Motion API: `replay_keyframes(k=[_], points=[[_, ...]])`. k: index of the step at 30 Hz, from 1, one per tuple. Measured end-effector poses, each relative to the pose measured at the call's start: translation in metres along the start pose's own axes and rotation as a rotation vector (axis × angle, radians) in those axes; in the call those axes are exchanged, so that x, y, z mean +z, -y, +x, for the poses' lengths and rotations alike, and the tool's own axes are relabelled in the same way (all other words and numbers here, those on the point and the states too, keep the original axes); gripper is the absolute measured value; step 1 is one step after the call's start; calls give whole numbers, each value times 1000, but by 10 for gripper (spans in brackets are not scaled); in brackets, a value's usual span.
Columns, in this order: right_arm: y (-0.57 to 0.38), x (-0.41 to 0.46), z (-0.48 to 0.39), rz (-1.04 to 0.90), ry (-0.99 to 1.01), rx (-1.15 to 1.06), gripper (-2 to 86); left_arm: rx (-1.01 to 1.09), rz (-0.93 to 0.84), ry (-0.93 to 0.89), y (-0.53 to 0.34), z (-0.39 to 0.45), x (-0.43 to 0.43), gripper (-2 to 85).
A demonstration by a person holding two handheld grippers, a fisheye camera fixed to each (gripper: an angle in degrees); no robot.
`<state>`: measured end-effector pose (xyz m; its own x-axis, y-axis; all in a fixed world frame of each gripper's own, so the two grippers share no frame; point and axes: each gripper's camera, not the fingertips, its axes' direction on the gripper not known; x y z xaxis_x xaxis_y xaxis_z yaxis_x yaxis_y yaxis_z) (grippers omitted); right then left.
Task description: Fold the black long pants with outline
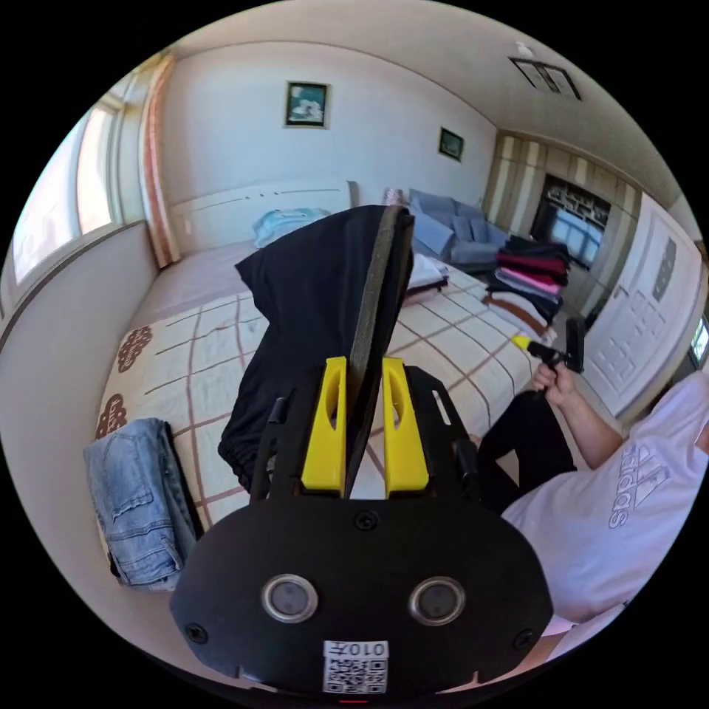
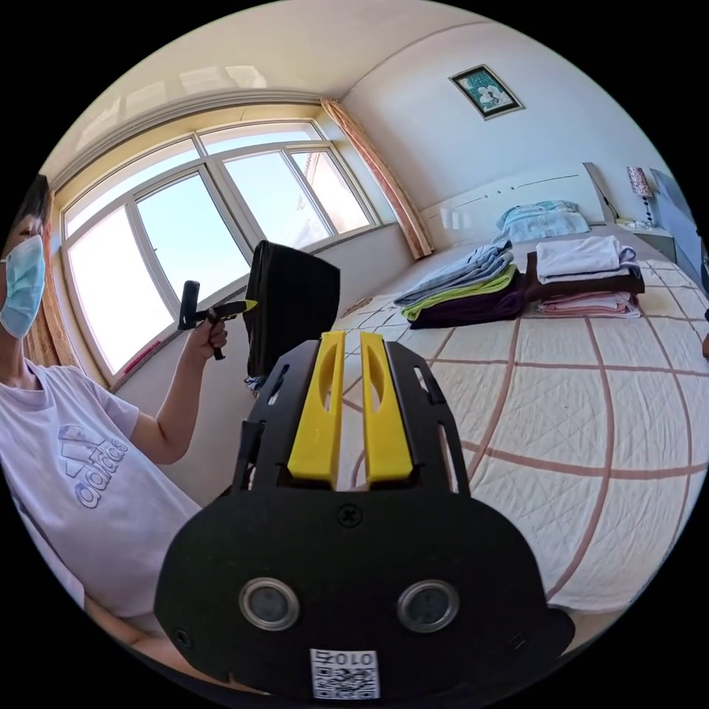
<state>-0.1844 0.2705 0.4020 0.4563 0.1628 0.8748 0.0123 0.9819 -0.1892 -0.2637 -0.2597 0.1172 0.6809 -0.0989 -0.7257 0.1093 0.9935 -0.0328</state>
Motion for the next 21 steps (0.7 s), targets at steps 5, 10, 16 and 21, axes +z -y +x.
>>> replay_keyframes(k=[5, 10, 16, 21], points=[[-7, -16, -8, -61, -81, 2, 59, -61, -132, -433, -74, 93, 150, 102], [-18, -19, -23, -130, -166, -46, 67, -324, -14, -239, -146, 64, 140, 118], [-23, 9, -40, -161, -74, -72, 83, -503, 36, -125, -172, -1, 151, 137], [-22, 18, -64, -175, -55, -121, 83, -426, -134, -93, -165, 8, 221, 131]])
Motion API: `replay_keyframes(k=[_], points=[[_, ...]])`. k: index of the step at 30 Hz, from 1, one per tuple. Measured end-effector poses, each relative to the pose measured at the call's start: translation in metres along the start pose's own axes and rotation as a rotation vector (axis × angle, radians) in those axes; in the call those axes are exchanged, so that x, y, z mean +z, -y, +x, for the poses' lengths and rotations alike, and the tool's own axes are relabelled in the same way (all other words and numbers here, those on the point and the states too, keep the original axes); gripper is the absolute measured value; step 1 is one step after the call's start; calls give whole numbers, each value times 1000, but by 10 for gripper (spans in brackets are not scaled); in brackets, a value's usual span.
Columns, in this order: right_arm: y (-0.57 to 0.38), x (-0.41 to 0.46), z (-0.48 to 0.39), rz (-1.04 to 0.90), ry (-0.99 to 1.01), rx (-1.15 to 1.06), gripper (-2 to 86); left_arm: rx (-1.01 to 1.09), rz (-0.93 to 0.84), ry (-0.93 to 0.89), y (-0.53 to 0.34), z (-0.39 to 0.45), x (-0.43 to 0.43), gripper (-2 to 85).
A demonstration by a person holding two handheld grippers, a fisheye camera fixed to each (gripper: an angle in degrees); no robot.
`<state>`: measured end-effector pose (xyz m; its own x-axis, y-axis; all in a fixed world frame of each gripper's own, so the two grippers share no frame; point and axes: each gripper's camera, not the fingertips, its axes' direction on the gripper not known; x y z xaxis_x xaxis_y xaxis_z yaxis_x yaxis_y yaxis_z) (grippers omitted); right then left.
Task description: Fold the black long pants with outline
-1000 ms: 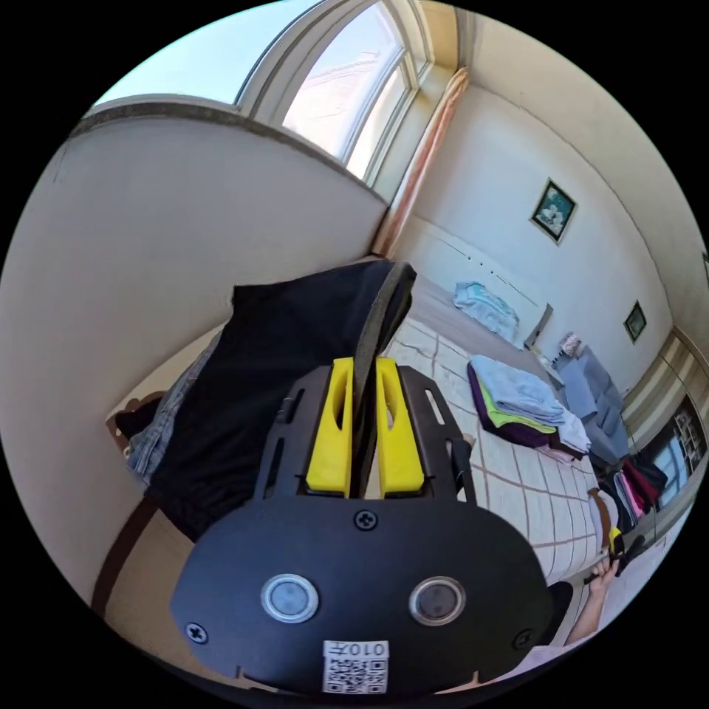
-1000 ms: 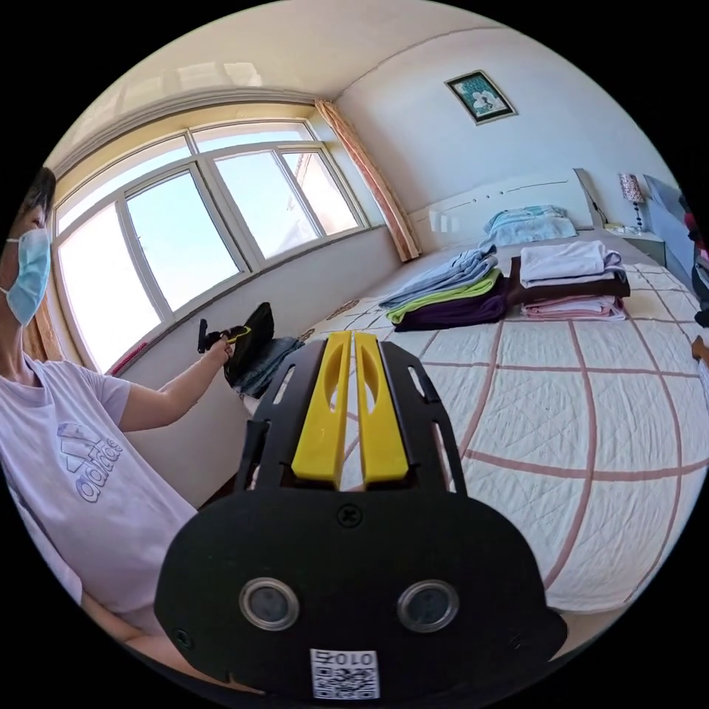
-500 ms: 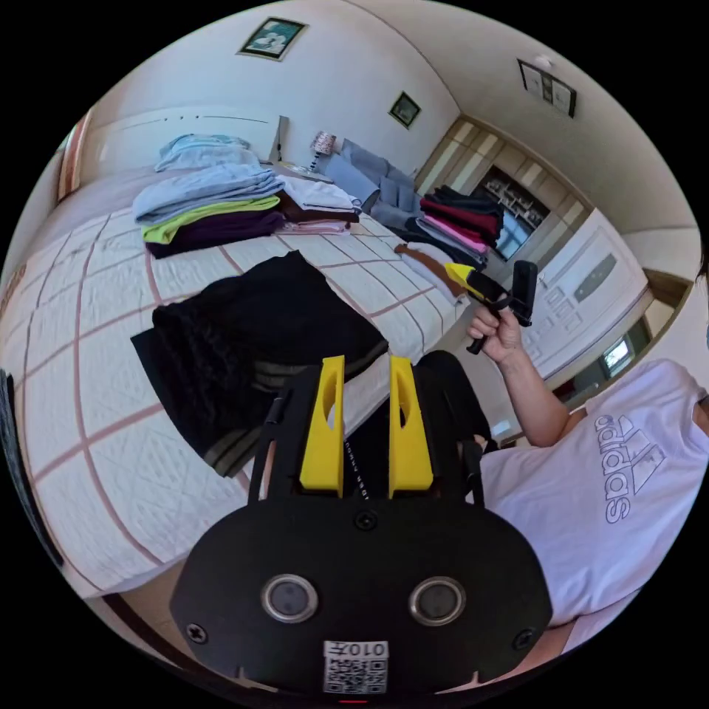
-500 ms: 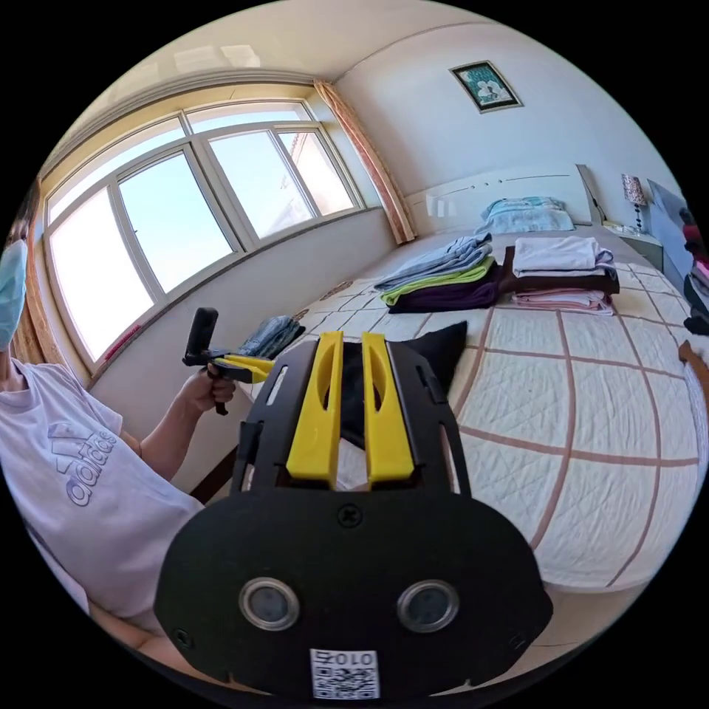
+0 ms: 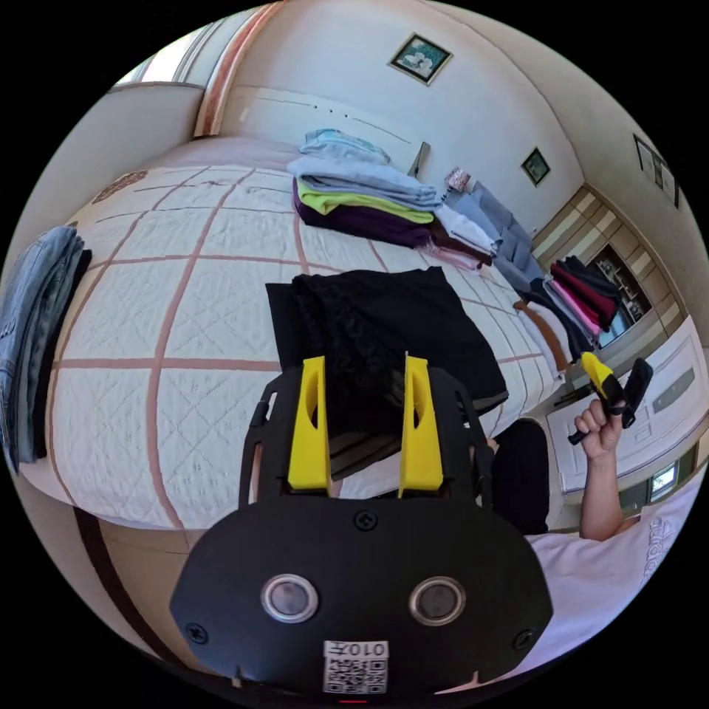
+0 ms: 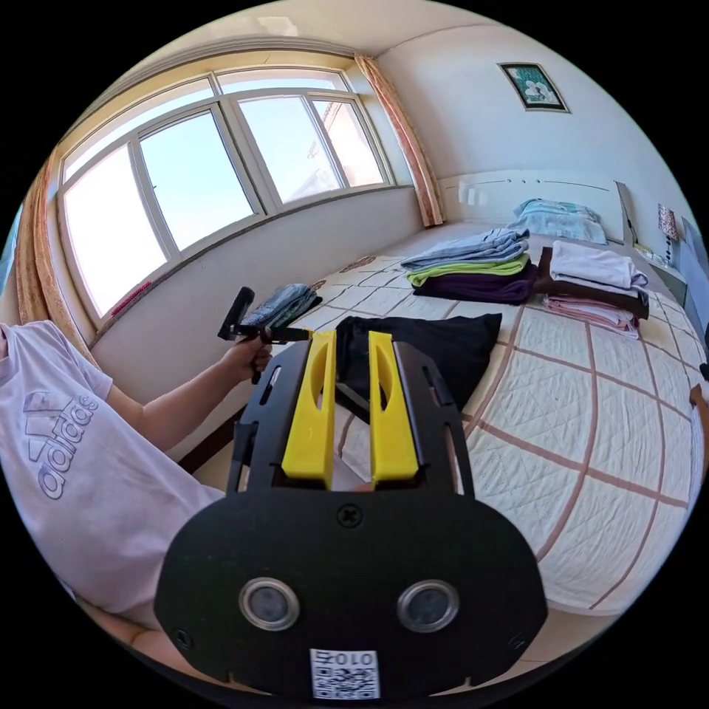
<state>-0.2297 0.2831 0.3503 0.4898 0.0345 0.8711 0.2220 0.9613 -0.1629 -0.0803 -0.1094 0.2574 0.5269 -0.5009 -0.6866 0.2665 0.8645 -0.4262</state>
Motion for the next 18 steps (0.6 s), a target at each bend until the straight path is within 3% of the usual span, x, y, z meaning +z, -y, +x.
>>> replay_keyframes(k=[2, 4, 9, 14, 18], points=[[-1, 0, -4, -10, -8, 1, 84, 9, -70, 63, -9, 9, 38, 119], [-3, 2, -7, -20, -21, 11, 88, 8, -13, 108, -23, 16, 36, 106], [-1, 27, -26, -84, -111, -13, 142, 2, 53, -130, -36, 20, 12, 76], [21, 70, -58, -158, -143, -129, 205, 136, 113, -414, -35, 63, -23, 63], [45, 92, -80, -150, -222, -195, 227, 266, 107, -462, -42, 117, -28, 62]])
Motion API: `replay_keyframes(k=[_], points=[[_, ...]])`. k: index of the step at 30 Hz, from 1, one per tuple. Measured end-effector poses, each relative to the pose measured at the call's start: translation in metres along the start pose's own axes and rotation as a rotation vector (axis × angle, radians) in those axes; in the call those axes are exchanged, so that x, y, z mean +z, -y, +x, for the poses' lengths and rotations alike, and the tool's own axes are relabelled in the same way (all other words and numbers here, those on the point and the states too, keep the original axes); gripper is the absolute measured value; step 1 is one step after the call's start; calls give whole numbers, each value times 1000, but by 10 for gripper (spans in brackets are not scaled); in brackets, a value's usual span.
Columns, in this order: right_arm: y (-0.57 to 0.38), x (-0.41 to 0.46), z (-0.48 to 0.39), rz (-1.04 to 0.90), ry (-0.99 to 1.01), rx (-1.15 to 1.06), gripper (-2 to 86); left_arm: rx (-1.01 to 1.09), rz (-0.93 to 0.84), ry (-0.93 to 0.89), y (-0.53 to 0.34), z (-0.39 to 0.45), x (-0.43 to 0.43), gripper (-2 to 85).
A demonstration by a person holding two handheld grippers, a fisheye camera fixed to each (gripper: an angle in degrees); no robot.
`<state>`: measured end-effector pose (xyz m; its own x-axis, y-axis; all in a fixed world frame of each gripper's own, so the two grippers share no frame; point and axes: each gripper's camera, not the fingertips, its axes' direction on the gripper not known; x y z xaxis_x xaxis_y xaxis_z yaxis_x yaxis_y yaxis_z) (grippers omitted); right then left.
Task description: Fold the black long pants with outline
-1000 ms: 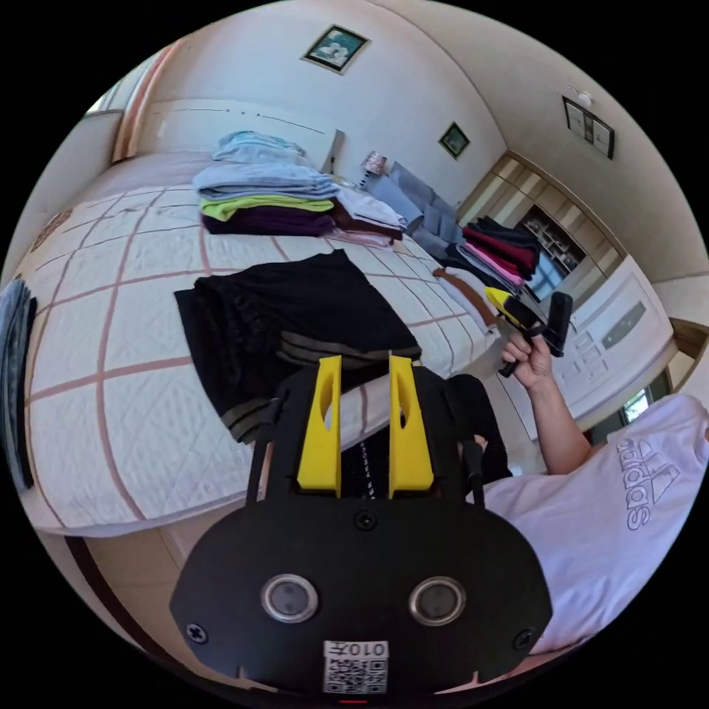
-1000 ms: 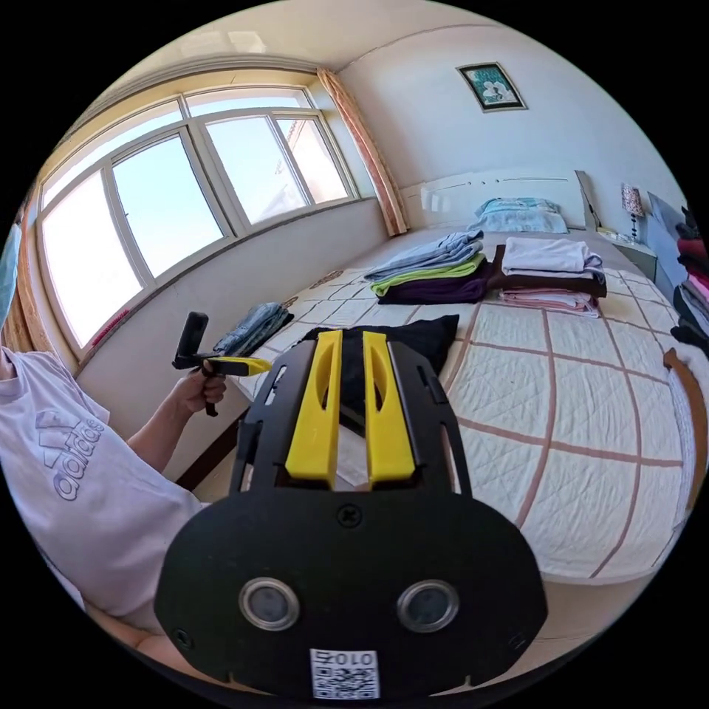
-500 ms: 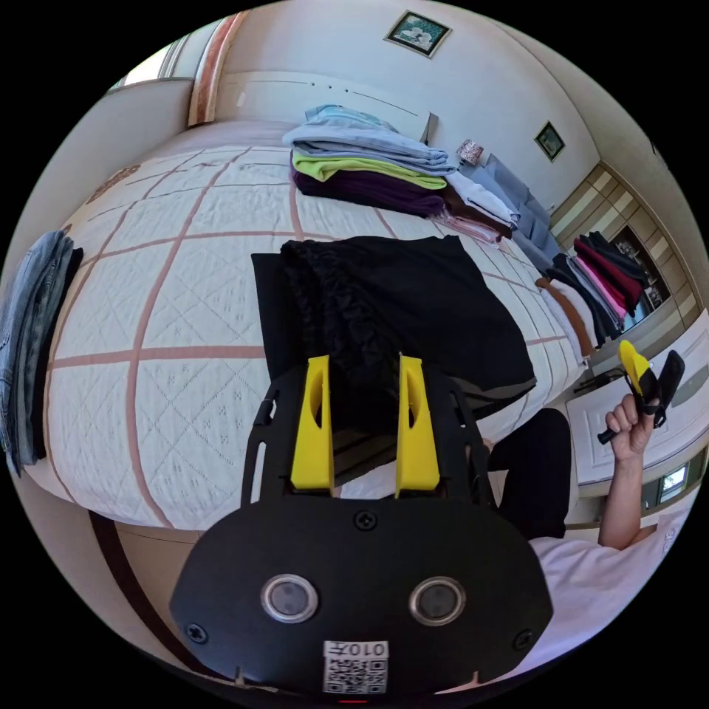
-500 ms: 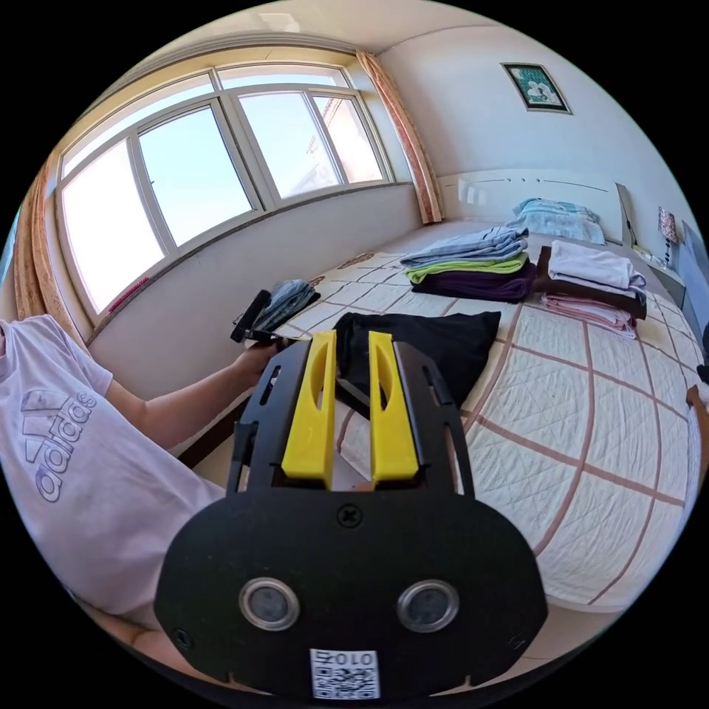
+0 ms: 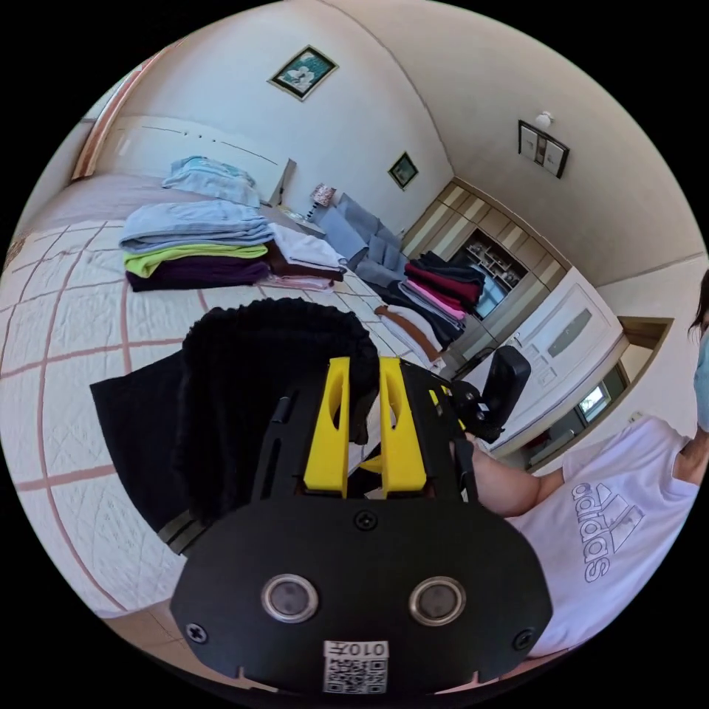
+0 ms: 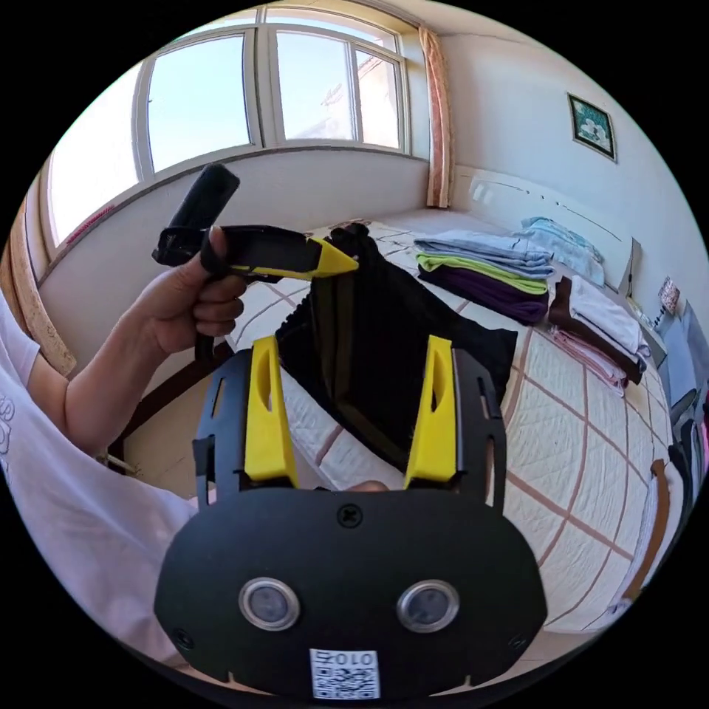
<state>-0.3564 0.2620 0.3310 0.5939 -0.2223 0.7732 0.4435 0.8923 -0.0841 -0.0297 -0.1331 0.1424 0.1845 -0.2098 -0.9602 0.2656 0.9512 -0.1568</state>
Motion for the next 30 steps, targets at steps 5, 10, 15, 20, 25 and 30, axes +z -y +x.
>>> replay_keyframes(k=[5, 10, 15, 20, 25, 30], points=[[4, -20, 21, 32, -153, 95, 75, 203, -119, -84, 0, 73, 43, 68], [-17, -85, 87, 38, -75, 287, 49, 462, -167, -200, -11, 129, 43, 75], [-18, -168, 133, -105, -215, 487, 50, 496, -7, 48, -49, 152, 41, 97], [-28, -182, 146, -43, -141, 578, 47, 419, -214, 225, -86, 119, 136, 130], [-18, -163, 154, -122, -105, 549, 44, 264, -161, 230, -128, 66, 141, 124], [-17, -176, 183, -103, -54, 596, 45, 169, -50, 245, -144, 30, 112, 112]])
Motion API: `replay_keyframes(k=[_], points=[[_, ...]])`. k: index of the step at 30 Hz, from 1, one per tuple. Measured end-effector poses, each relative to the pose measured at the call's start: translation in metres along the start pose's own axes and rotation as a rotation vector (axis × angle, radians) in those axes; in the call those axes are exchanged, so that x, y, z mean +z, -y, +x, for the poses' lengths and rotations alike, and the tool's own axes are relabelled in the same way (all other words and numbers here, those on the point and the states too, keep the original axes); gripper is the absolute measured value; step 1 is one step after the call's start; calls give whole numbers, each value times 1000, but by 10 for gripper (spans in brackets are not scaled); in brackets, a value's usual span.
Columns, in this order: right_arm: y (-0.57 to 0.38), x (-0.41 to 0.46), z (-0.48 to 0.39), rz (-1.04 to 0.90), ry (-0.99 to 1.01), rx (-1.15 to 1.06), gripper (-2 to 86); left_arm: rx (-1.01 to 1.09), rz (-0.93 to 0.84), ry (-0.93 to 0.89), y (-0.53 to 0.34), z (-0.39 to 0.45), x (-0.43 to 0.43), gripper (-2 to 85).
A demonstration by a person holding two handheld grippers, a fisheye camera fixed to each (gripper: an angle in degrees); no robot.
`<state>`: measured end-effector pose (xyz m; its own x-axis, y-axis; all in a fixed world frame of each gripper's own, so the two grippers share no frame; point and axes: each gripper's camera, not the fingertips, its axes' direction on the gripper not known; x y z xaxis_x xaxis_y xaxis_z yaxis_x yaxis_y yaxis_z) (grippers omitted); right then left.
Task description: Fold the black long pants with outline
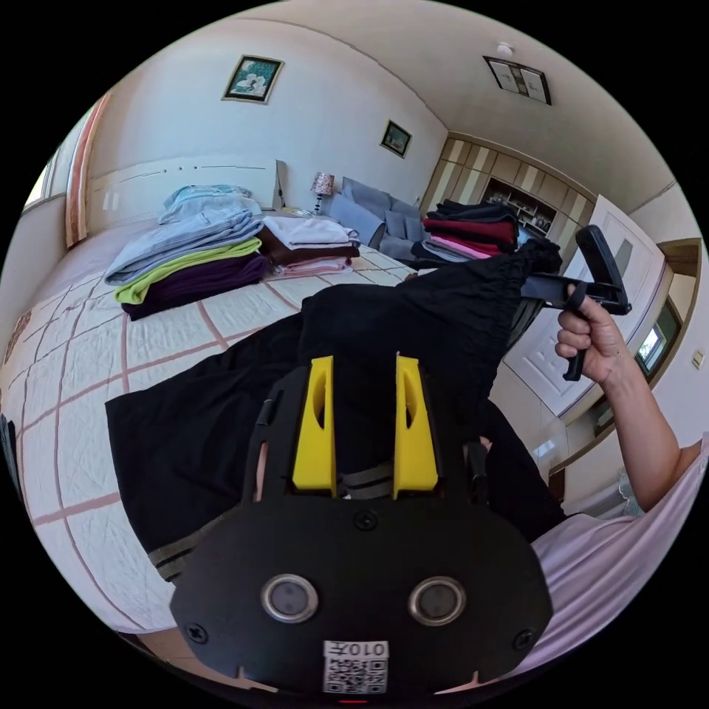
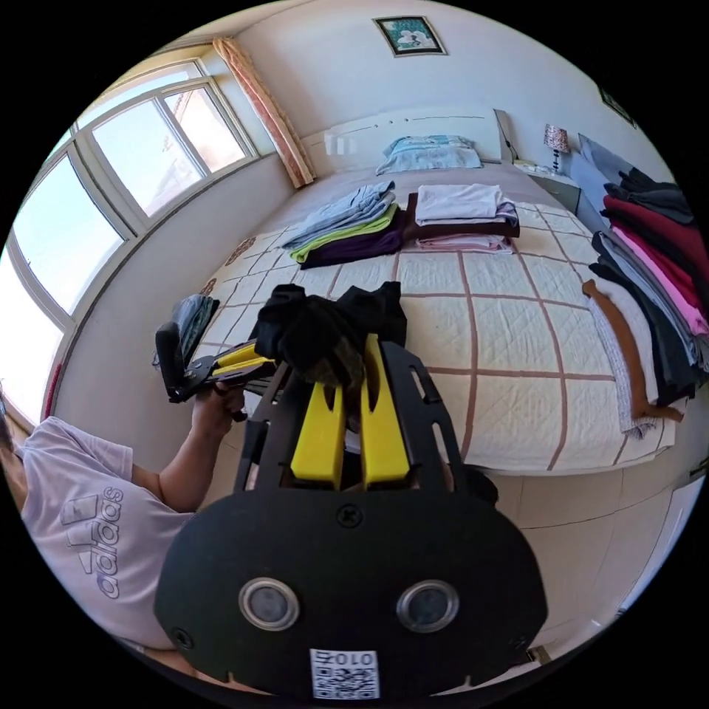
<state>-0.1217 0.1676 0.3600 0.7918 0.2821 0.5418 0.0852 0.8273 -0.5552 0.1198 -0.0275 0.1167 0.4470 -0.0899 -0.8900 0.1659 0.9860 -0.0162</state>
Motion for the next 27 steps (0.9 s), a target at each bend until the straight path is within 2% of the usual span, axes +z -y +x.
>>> replay_keyframes(k=[7, 11, 14, 20, 23, 27], points=[[22, -3, 49, 45, 227, 55, 47, -27, 94, 96, -39, -27, -43, 74], [37, -15, 91, 160, 315, 189, 48, -126, 35, 119, -76, -53, -58, 98], [37, -25, 120, 278, 269, 261, 50, -124, -19, 167, -95, -47, -59, 114], [13, -7, 192, 130, -18, 386, 87, -63, -189, 245, -107, -15, -17, 133], [-7, -15, 223, 57, -36, 406, 121, -68, -231, 312, -114, -5, 1, 138], [-44, -47, 257, 142, -34, 484, 122, -127, -225, 359, -124, -8, 10, 140]])
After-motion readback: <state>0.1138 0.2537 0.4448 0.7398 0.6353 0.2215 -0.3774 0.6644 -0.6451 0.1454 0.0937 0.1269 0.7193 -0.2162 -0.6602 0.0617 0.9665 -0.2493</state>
